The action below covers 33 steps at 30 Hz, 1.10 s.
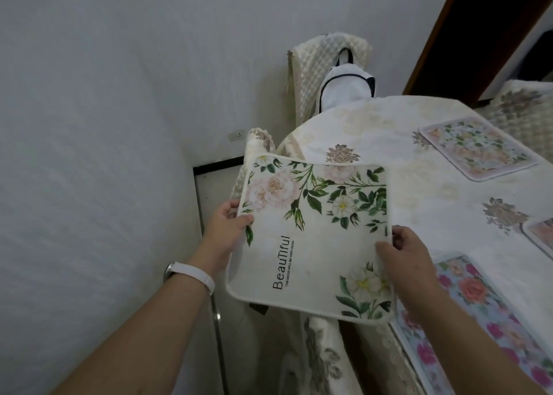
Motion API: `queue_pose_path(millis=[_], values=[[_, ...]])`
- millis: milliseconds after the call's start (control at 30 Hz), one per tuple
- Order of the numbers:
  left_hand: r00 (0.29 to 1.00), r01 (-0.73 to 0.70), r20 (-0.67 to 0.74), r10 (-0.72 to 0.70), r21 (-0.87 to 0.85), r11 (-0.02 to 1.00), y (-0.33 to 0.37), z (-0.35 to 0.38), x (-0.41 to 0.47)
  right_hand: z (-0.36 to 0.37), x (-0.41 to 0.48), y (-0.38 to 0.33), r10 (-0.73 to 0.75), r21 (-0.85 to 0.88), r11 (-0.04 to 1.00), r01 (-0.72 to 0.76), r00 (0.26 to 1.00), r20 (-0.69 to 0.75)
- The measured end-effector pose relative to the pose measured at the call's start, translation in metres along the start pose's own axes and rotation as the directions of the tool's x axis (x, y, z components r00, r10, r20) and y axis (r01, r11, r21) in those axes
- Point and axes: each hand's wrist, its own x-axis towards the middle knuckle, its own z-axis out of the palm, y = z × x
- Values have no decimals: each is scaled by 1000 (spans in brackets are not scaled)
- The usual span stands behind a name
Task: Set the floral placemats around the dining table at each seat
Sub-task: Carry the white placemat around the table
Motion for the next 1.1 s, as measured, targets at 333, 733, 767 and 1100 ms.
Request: queue_pose_path(millis=[333, 733, 767, 1100], values=[[995, -32, 97, 20, 124, 992, 56, 57, 93, -2, 86, -17, 106, 114, 989, -98, 992, -64], [946, -134, 317, 72, 178, 975, 135, 122, 252, 22, 172, -57, 208, 278, 951, -138, 948, -240], [937, -137, 342, 68, 182, 974, 139, 128, 269, 28, 181, -62, 224, 287, 947, -146, 938, -264], [840, -110, 542, -25, 215, 970, 166, 167, 398, 90, 247, -104, 388, 363, 902, -233, 806, -447]])
